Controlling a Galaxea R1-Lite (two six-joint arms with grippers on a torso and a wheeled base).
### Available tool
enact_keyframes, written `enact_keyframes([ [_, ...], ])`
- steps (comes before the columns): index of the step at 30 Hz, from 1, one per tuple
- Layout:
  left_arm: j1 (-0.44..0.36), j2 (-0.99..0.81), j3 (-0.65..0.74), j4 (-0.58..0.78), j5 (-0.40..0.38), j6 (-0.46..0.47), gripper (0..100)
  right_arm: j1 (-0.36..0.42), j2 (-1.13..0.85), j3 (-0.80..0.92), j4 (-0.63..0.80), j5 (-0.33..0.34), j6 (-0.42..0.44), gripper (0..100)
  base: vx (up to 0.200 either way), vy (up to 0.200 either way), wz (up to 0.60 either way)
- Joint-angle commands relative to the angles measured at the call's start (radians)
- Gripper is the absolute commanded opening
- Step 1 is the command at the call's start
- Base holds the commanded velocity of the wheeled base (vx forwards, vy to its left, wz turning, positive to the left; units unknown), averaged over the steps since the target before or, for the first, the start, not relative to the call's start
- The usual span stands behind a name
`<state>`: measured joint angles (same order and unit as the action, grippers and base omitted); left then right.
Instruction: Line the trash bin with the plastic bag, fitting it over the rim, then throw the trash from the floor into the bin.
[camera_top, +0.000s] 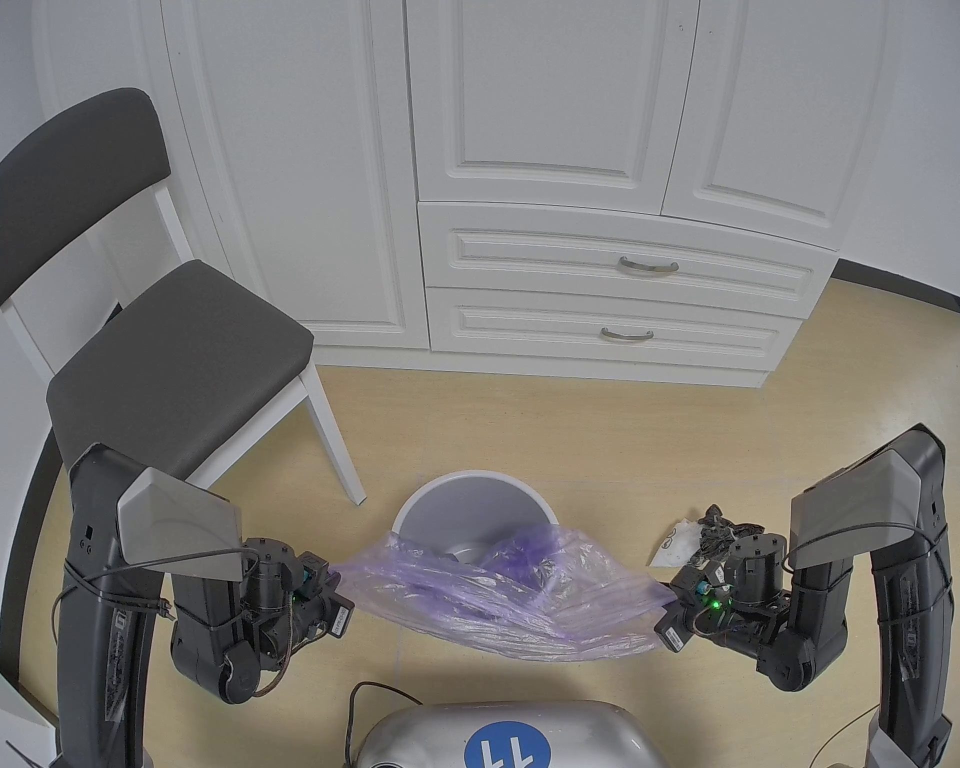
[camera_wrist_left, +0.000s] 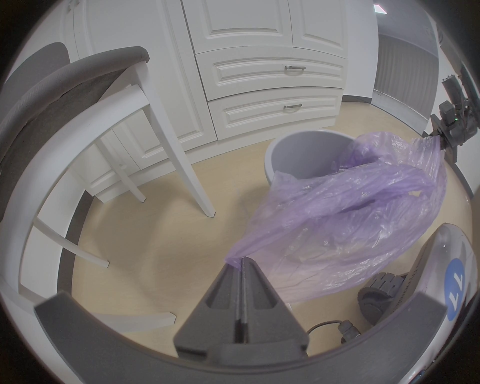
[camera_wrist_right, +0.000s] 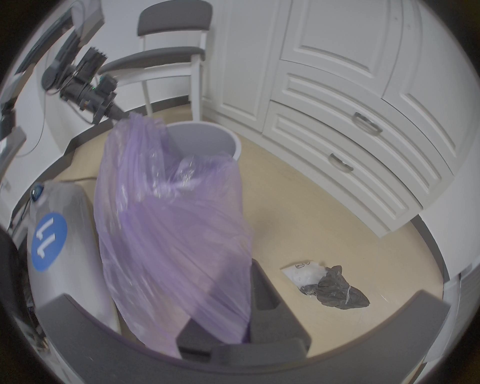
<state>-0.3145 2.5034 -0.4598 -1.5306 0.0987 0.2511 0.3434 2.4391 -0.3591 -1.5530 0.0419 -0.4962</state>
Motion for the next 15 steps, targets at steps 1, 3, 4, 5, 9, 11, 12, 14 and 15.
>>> enact_keyframes([
  [1,0.0,0.028,-0.002,0.0,-0.002,0.004,0,-0.061,0.066,0.006,-0.018,0.044,-0.044,0,0.0,0.0,0.0],
  [3,0.002,0.032,-0.003,0.001,-0.002,0.004,0,-0.064,0.066,0.003,-0.018,0.049,-0.044,0,0.0,0.0,0.0],
  [4,0.002,0.038,-0.002,0.0,-0.002,0.005,0,-0.064,0.066,0.003,-0.018,0.047,-0.044,0,0.0,0.0,0.0],
  [5,0.002,0.043,-0.002,0.001,-0.002,0.007,0,-0.064,0.066,0.003,-0.018,0.049,-0.044,0,0.0,0.0,0.0],
  [9,0.005,0.068,-0.002,0.001,-0.001,0.014,0,-0.061,0.06,-0.001,-0.018,0.047,-0.044,0,0.0,0.0,0.0],
  [11,0.008,0.078,-0.002,0.001,-0.001,0.019,0,-0.064,0.052,-0.007,-0.013,0.047,-0.042,0,0.0,0.0,0.0],
  [12,0.011,0.081,-0.002,0.001,-0.001,0.024,0,-0.064,0.052,-0.006,-0.013,0.047,-0.042,0,0.0,0.0,0.0],
  [14,0.017,0.081,0.001,0.001,-0.008,0.025,0,-0.064,0.052,-0.006,-0.012,0.047,-0.042,0,0.0,0.0,0.0],
  [15,0.021,0.081,0.003,0.001,-0.017,0.025,0,-0.064,0.052,-0.006,-0.01,0.046,-0.042,0,0.0,0.0,0.0],
])
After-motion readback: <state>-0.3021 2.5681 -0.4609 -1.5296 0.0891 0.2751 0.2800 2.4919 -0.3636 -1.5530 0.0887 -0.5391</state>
